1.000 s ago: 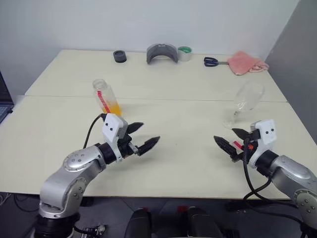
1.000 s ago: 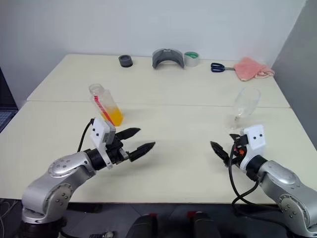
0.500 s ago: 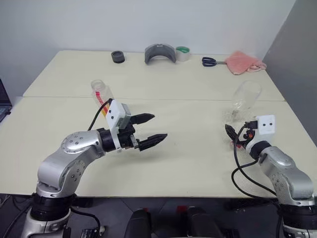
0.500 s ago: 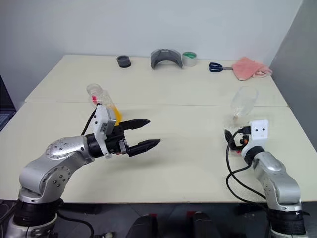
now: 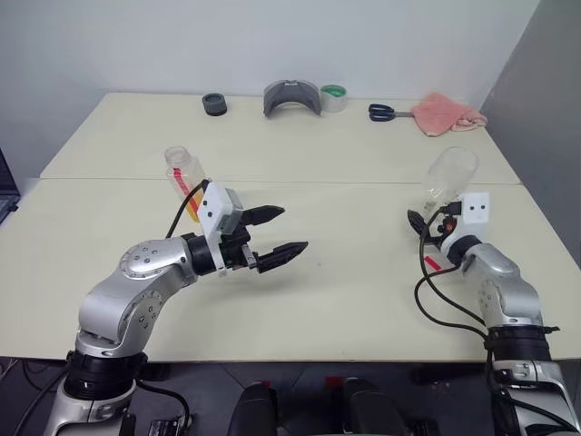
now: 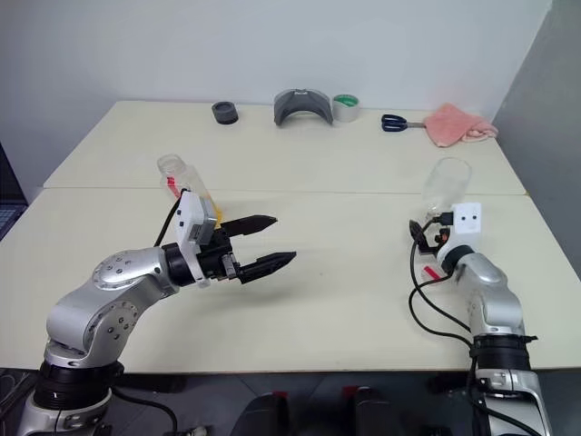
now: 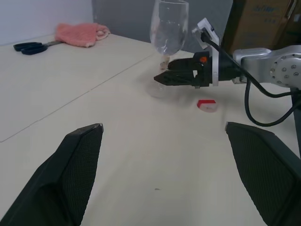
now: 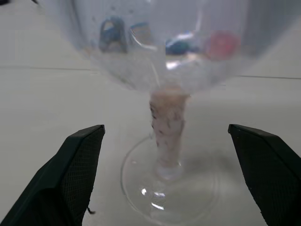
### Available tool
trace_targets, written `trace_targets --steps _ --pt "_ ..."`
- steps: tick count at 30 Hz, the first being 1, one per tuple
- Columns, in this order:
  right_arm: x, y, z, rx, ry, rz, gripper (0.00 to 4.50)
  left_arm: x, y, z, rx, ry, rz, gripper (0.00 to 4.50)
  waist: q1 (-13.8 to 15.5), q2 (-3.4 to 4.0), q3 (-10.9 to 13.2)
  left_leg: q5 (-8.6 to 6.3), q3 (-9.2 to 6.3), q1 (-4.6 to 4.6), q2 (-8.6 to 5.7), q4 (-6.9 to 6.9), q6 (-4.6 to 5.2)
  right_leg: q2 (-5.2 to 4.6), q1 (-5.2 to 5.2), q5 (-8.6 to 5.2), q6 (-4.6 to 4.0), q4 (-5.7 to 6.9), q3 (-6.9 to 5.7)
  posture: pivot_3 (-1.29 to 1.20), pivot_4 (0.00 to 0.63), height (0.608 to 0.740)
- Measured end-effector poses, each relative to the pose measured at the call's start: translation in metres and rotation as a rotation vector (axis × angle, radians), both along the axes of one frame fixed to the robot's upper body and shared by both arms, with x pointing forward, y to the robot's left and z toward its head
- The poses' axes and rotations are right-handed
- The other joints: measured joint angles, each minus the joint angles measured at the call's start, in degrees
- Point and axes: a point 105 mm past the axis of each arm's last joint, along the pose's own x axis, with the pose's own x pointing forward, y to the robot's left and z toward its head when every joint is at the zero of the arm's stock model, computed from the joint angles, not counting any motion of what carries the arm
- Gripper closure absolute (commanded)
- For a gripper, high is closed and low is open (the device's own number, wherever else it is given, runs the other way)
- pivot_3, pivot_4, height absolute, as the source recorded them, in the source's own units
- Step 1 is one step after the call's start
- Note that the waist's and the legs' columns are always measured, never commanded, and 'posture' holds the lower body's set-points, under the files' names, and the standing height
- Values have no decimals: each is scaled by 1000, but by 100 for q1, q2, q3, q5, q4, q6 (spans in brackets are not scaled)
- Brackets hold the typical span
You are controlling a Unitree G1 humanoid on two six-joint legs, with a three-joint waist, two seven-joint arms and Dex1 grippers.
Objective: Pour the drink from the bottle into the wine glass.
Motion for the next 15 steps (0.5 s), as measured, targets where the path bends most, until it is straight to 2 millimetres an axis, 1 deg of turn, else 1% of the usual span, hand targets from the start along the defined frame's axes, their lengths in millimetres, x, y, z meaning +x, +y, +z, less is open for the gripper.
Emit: trace_targets --steps 4,6,8,10,15 --pt "10 5 1 19 -8 -1 0 3 -3 6 -14 -20 5 22 1 0 0 0 -1 0 0 0 0 0 0 0 0 1 -1 0 150 740" --pt "13 4 0 7 -8 -9 375 3 -3 8 -14 -28 8 0 0 0 0 0 2 0 0 0 0 0 0 0 0 1 2 0 150 740" --pt "14 2 -1 -10 -22 -14 903 4 -3 7 -14 -23 15 0 0 0 0 0 0 0 0 -1 0 -1 0 0 0 0 0 0 150 740" --pt "14 2 1 -17 -37 -13 1713 4 -2 7 -13 -20 19 0 -1 1 1 0 0 0 0 -1 0 -1 0 0 0 1 0 0 150 740" --pt "14 4 1 -21 -53 -11 3482 4 -2 7 -13 -19 21 0 -3 1 1 0 1 1 0 -1 0 -1 0 0 0 3 0 0 150 740"
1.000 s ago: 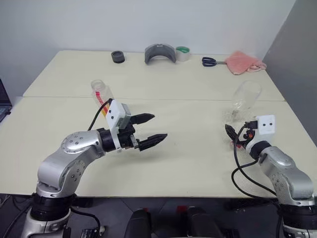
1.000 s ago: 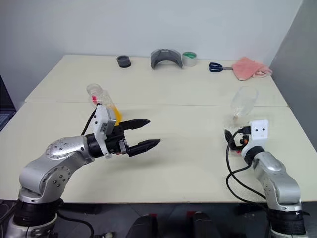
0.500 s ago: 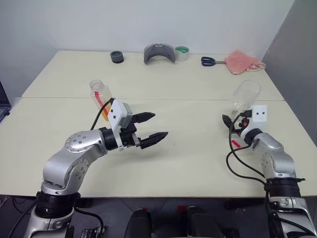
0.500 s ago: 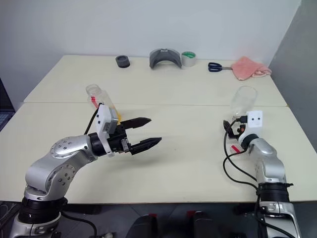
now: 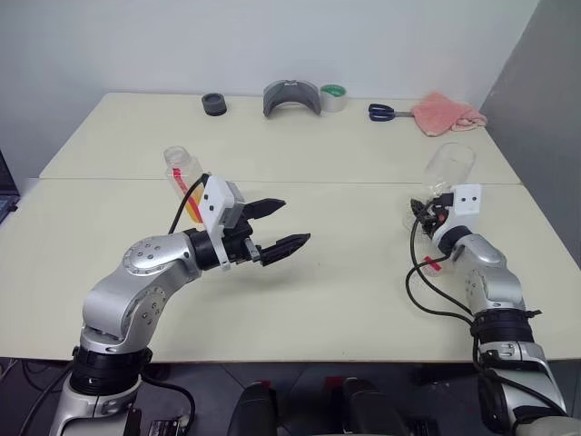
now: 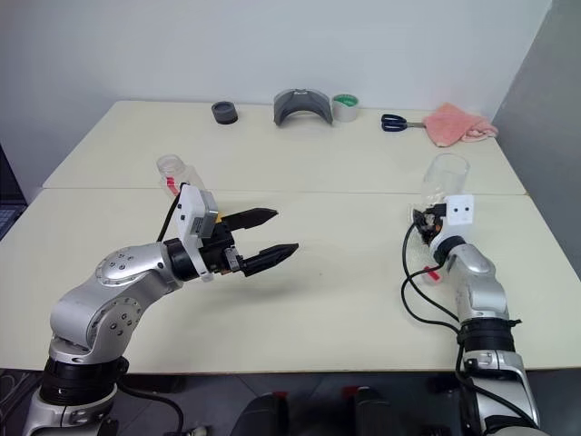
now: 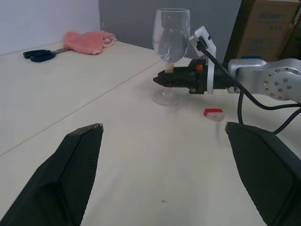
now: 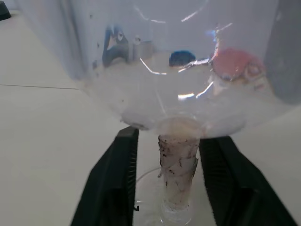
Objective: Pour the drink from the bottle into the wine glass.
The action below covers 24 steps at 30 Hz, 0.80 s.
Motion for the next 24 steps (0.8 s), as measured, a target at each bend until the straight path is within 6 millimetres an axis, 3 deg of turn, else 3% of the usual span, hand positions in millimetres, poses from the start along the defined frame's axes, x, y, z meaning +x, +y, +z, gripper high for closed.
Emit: trace_targets --steps 2,3,7,10,14,16,20,24 --pt "0 1 0 -7 -4 3 4217 0 0 0 0 1 -1 0 0 0 0 0 0 0 0 0 0 0 0 0 0 0 0 0 150 740" --pt "0 1 0 -8 -6 3 4360 0 0 0 0 1 -1 0 0 0 0 0 0 0 0 0 0 0 0 0 0 0 0 0 150 740" --pt "2 13 2 -59 -20 55 4348 0 2 0 9 1 3 0 -17 2 1 0 1 1 1 0 0 0 -2 0 0 2 2 0 150 740" --pt "5 62 14 -58 -60 222 4348 -6 12 -4 15 5 45 0 -135 6 4 0 0 6 4 -3 0 5 -8 -1 -2 15 9 0 150 740" --pt "1 156 49 -27 -159 523 4348 -34 41 -41 32 131 181 0 -269 8 6 -1 -25 13 7 -9 0 11 -19 -13 -23 41 10 0 150 740" --pt "-2 187 63 -7 -192 618 4348 -47 50 -53 37 178 237 0 -223 6 8 -1 -40 5 5 -8 -1 9 -20 -20 -34 51 1 0 150 740" --pt "-9 236 62 -10 -186 774 4348 -65 68 -57 12 166 392 0 -76 1 5 -1 -41 6 -5 -4 -2 -2 -9 -20 -34 47 -10 0 150 740" --pt "-12 255 44 -38 -135 841 4348 -85 78 -59 3 148 500 0 2 -5 5 -1 -36 6 -10 -2 -2 -12 -6 -19 -32 41 -11 0 150 740"
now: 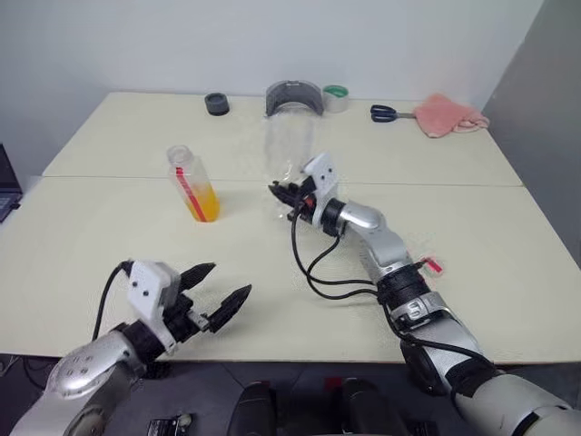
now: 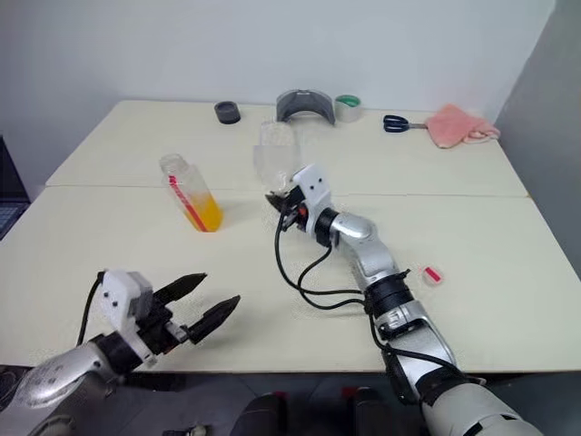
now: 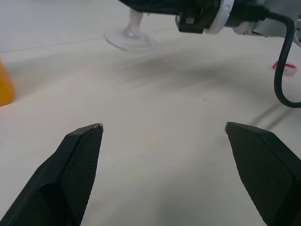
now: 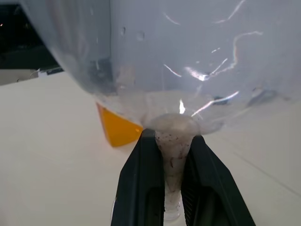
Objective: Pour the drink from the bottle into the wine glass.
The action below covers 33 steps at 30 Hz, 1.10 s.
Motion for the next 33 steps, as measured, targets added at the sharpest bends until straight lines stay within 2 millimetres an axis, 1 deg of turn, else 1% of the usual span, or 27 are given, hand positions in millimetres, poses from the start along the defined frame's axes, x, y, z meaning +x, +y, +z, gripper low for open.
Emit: trace_targets --steps 3,7,10,13,16,18,21,24,28,29,30,33 --pt "2 5 -13 -45 12 2 4348 -11 4 1 0 -29 79 0 -6 0 0 0 0 1 3 -1 0 4 -1 0 -1 -1 0 0 150 740" --pt "3 6 -29 -90 28 1 4348 -13 7 2 0 -44 131 0 -11 1 0 0 -4 4 9 -2 0 16 -2 -2 -3 2 -1 0 150 740" --pt "4 6 -43 -102 83 -7 4348 -13 9 3 -1 -58 146 0 -21 1 0 0 -4 4 10 -2 0 18 -3 -2 -3 3 1 0 150 740" --pt "5 7 -44 -98 92 -8 4348 -13 8 5 1 -64 152 0 -26 1 1 0 -5 4 12 -3 0 19 -4 -2 -3 4 0 0 150 740" --pt "5 8 -44 -97 94 -9 4348 -13 4 8 0 -79 144 0 -27 1 1 0 -5 4 11 -3 0 19 -4 -2 -4 4 0 0 150 740" --pt "5 9 -45 -91 98 -9 3606 -12 0 9 2 -83 128 0 -27 1 1 0 -5 4 12 -3 0 19 -4 -2 -4 4 0 0 150 740" --pt "4 10 -45 -90 97 -7 2666 -8 -4 12 1 -95 109 0 -26 2 1 0 -6 4 11 -3 0 20 -4 -2 -4 5 0 0 150 740" --pt "3 10 -45 -87 88 -2 1607 -3 -7 16 5 -105 97 0 -25 1 1 0 -7 4 11 -3 0 20 -4 -2 -4 5 -1 0 150 740" --pt "-2 -1 -53 -79 89 6 126 4 -8 20 8 -114 89 0 -20 1 1 0 -8 3 11 -4 0 19 -3 -2 -4 5 -1 0 150 740" --pt "-3 -5 -55 -80 85 5 8 6 -8 21 4 -115 91 0 -17 2 1 0 -8 2 11 -4 0 19 -3 -2 -4 4 -1 0 150 740" --pt "-5 -12 -56 -79 77 -1 8 10 -5 22 -2 -117 110 0 -3 2 1 0 -9 3 10 -2 0 19 -2 -2 -4 4 -3 0 150 740" --pt "-12 -32 -55 -82 47 -19 8 18 12 16 -2 -97 197 0 -5 1 1 0 -8 3 10 -3 0 19 -1 -3 -3 4 -1 0 150 740"
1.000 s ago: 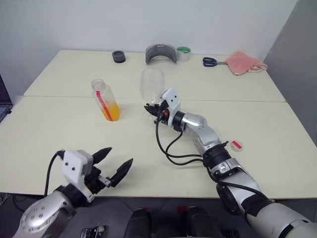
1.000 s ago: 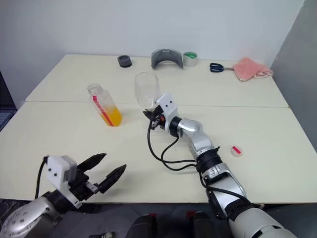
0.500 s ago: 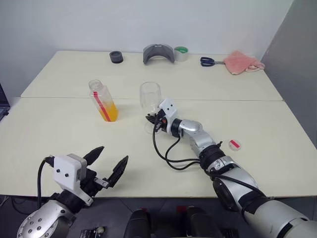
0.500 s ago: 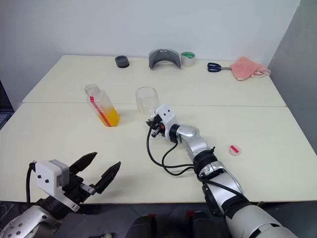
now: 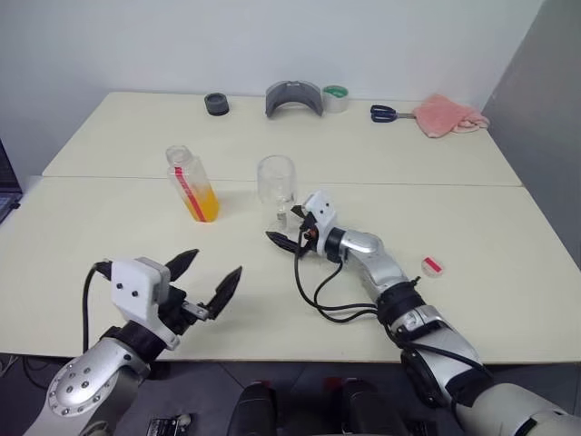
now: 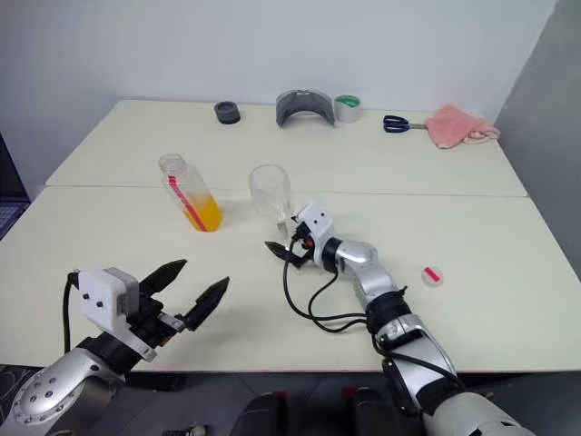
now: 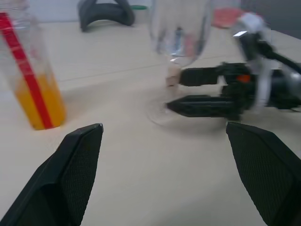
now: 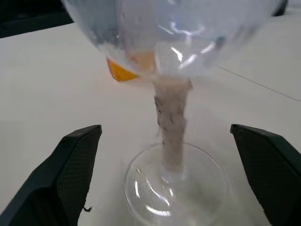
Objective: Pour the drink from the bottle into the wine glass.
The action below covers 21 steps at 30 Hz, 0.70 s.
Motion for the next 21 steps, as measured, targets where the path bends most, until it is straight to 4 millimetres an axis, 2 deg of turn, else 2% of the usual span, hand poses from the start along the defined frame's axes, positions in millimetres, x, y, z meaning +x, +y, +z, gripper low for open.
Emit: trace_targets --steps 6,11,14,17,21 --pt "-35 -47 10 -3 -2 28 8 5 33 -20 -3 50 166 0 1 0 0 0 -2 -1 0 -4 0 0 -1 -3 0 -3 -1 0 150 740" --pt "-76 -86 46 -32 -45 68 8 20 48 -13 -15 -22 259 0 15 -1 0 0 -7 0 -2 -2 0 1 3 -11 15 -6 -4 0 150 740" --pt "-103 -106 62 -54 -22 104 8 40 62 -11 9 -58 327 0 24 -1 0 0 -9 0 -1 -2 0 3 5 -13 19 -9 -6 0 150 740" --pt "-123 -112 81 -50 -10 149 8 59 78 -14 27 -63 401 0 -4 -9 -1 0 -7 1 1 -2 0 8 7 -13 20 -13 -1 0 150 740" --pt "-135 -107 92 -41 15 191 8 77 85 -10 25 -83 424 0 -7 -14 -1 0 -12 0 3 -2 1 13 6 -12 19 -14 -4 0 150 740"
